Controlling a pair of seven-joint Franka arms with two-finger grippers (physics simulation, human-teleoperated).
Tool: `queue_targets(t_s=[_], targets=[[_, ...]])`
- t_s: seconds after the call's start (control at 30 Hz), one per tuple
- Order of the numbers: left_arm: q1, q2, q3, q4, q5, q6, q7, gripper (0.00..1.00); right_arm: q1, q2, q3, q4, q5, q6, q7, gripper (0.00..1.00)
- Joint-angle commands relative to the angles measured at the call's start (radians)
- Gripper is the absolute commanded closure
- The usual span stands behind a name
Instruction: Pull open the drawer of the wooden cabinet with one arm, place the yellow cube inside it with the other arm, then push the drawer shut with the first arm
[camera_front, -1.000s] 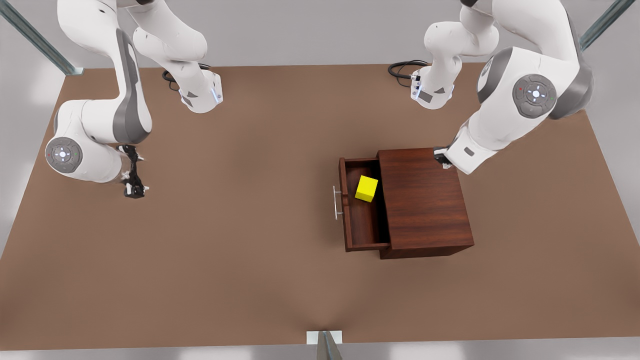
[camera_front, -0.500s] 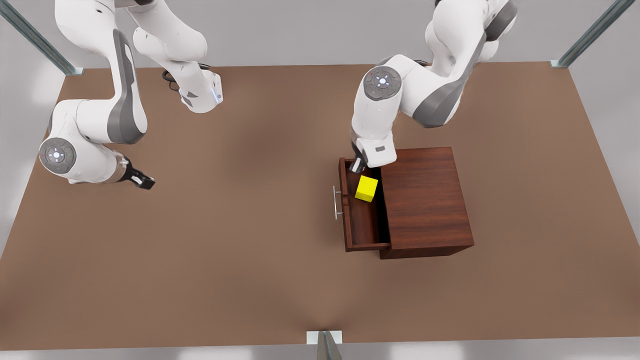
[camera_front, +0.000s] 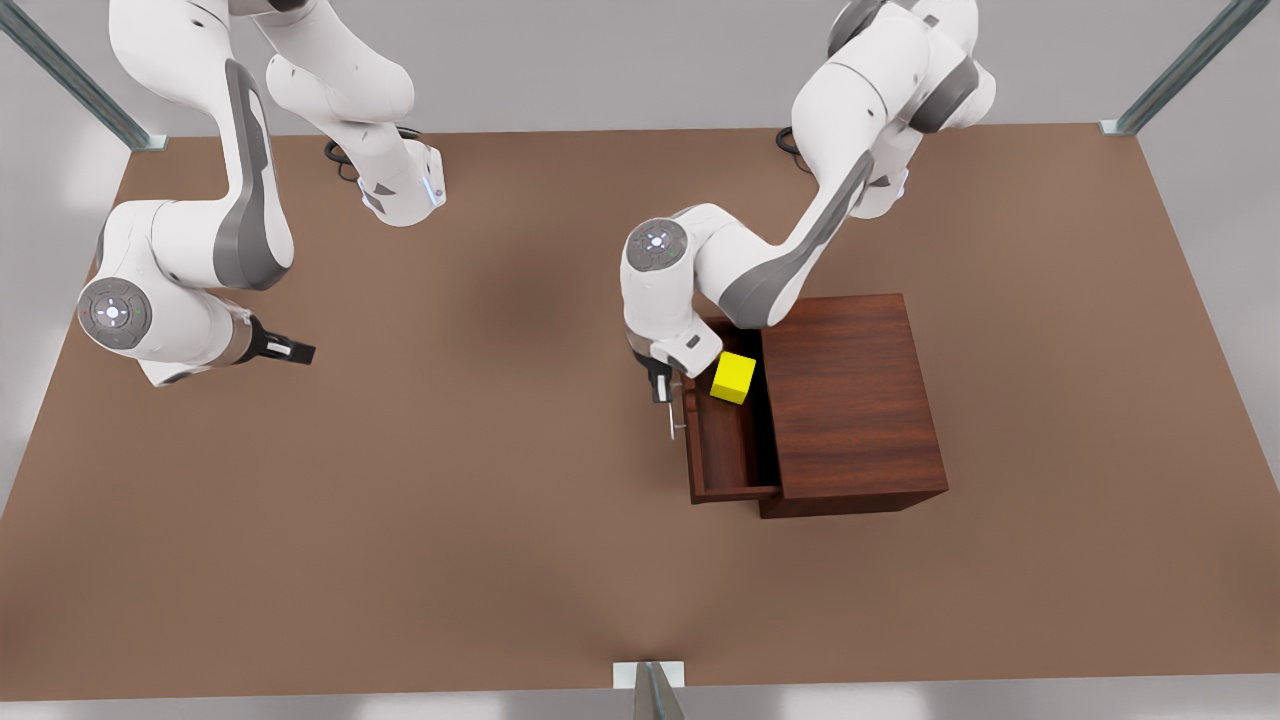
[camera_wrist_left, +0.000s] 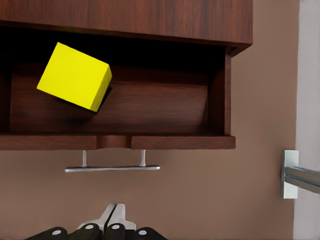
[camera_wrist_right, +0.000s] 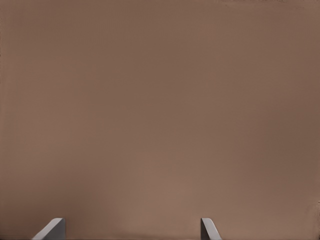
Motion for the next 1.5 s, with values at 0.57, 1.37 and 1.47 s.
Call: queue_targets(t_s=[0.57, 1.37, 1.47], targets=[[0.020, 0.093, -0.001, -0.038, -0.014, 0.063, -0.023, 1.00, 0.000, 0.007, 0.000, 0.008, -0.001, -0.001, -0.244, 0.00], [0.126, 0.047, -0.011, -0.133, -0.019, -0.037, 0.184, 1.00, 0.000, 0.011, 0.000, 0.014, -0.001, -0.001, -0.245, 0.00], [0.127, 0.033, -0.009, -0.142, -0.019, -0.048, 0.205, 1.00, 0.000, 0.011, 0.000, 0.016, -0.001, -0.001, -0.245, 0.00]])
